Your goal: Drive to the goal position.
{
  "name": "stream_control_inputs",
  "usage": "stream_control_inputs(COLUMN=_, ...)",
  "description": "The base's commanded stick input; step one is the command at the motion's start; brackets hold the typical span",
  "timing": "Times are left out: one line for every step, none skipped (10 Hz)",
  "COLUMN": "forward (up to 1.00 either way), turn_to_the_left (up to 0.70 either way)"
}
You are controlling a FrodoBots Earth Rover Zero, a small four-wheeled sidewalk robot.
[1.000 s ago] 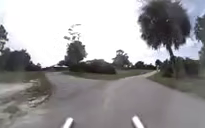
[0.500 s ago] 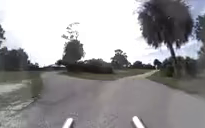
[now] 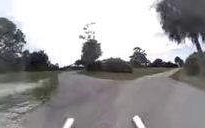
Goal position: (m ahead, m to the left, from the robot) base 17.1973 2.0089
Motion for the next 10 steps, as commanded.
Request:
stream_control_inputs(forward=0.69, turn_to_the_left=0.14)
stream_control_inputs(forward=0.69, turn_to_the_left=0.03)
stream_control_inputs(forward=0.69, turn_to_the_left=0.03)
stream_control_inputs(forward=0.69, turn_to_the_left=0.03)
stream_control_inputs(forward=0.69, turn_to_the_left=0.03)
stream_control_inputs(forward=0.69, turn_to_the_left=0.03)
stream_control_inputs(forward=0.69, turn_to_the_left=0.03)
stream_control_inputs(forward=0.69, turn_to_the_left=0.03)
stream_control_inputs(forward=0.69, turn_to_the_left=0.03)
stream_control_inputs(forward=0.69, turn_to_the_left=0.03)
